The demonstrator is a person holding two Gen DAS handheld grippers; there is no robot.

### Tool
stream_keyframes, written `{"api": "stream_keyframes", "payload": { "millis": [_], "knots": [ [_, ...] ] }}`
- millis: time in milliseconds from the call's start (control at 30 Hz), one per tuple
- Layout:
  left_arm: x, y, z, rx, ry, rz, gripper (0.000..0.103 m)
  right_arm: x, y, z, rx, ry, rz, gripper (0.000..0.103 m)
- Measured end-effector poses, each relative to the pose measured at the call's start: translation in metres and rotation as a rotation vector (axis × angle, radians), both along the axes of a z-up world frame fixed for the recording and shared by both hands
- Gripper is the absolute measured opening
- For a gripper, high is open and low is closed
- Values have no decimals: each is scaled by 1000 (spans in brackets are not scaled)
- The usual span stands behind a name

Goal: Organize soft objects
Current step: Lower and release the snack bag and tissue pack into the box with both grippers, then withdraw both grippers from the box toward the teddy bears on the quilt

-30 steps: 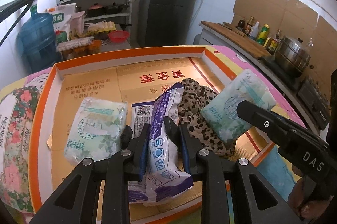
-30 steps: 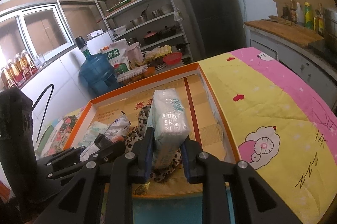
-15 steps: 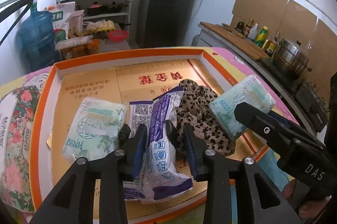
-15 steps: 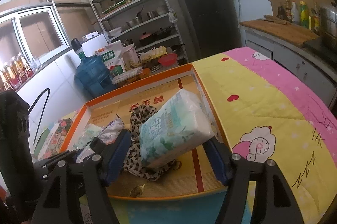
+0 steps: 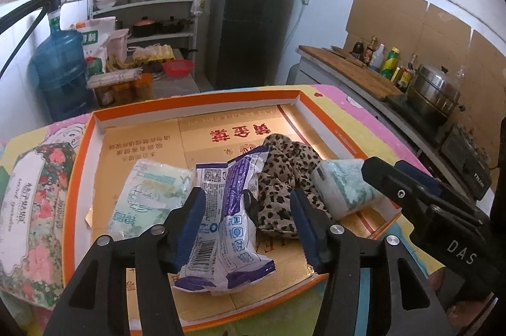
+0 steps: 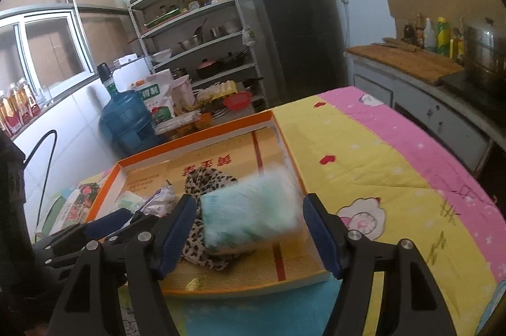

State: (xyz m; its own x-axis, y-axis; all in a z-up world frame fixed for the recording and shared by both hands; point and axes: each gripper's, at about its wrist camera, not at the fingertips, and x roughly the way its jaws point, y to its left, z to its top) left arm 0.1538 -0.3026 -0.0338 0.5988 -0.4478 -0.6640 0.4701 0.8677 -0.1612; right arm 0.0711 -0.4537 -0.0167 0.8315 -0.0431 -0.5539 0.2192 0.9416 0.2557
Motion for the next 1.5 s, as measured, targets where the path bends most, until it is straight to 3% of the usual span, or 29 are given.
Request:
{"api": "stream_keyframes", "payload": {
  "millis": [667, 1200, 1500],
  "knots": [
    [-37, 51, 43, 23, -139, 80, 57, -19, 40, 28, -68, -45, 33, 69],
    [-65, 129, 70, 20, -213, 163, 57, -29, 114, 51, -119, -66, 120, 69],
    [-74, 180, 71, 7, -207, 219, 57, -28, 165, 59, -157, -68, 187, 69]
  ]
}}
